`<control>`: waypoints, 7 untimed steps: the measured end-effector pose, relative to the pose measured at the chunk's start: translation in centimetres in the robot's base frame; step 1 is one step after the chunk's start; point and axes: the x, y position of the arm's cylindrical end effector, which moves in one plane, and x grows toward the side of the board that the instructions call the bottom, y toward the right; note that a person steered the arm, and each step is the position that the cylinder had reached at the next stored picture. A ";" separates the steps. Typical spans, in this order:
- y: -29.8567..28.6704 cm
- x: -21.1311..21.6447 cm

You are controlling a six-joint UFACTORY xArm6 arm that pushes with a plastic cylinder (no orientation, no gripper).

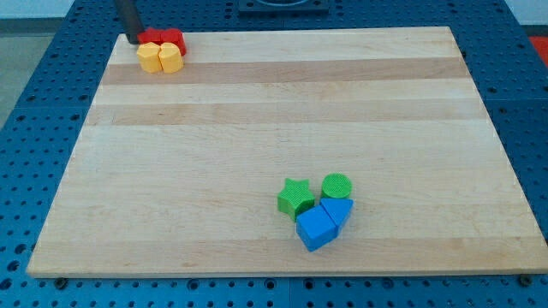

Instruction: Move yellow hexagon to the top center

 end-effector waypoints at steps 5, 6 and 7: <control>0.2 3.0; -1.9 4.1; -0.5 6.9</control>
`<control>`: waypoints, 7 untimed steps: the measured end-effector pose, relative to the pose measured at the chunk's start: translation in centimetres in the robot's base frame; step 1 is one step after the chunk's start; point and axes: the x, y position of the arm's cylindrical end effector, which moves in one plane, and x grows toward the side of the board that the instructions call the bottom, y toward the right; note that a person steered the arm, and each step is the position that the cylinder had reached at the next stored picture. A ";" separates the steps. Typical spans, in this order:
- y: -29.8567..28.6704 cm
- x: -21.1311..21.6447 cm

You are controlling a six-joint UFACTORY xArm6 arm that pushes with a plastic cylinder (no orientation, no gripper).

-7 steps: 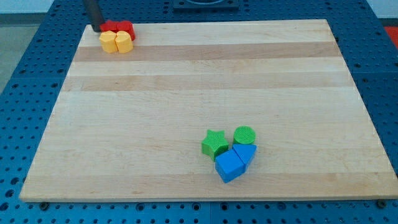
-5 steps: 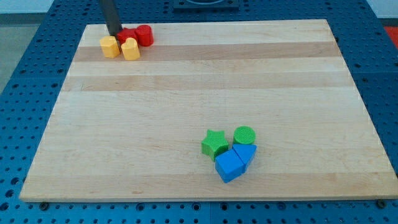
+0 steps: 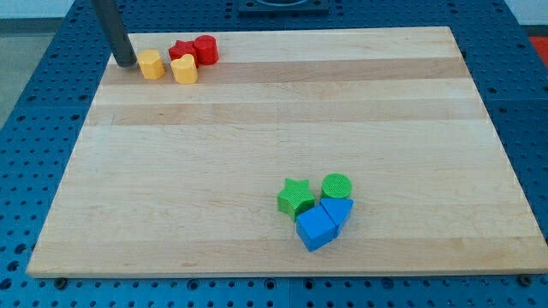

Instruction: Move yellow hexagon to the top center

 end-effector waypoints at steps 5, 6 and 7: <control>5.1 1.9; 6.7 1.8; 9.2 1.4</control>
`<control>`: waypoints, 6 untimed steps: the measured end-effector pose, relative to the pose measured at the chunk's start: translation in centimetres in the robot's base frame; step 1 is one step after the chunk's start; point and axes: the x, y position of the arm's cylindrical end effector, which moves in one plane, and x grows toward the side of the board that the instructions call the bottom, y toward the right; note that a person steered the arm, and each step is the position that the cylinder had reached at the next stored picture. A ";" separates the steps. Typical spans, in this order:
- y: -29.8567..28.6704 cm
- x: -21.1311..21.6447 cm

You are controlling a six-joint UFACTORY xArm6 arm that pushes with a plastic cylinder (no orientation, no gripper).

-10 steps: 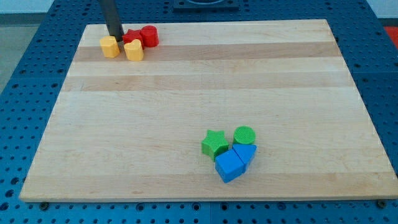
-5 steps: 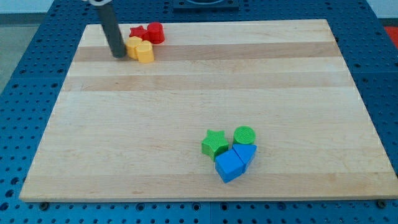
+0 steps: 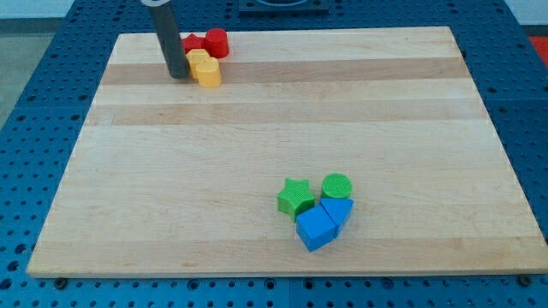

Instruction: Move yellow hexagon to the top center

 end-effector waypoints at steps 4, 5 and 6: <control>8.0 -1.8; 10.8 -2.1; 11.2 -3.1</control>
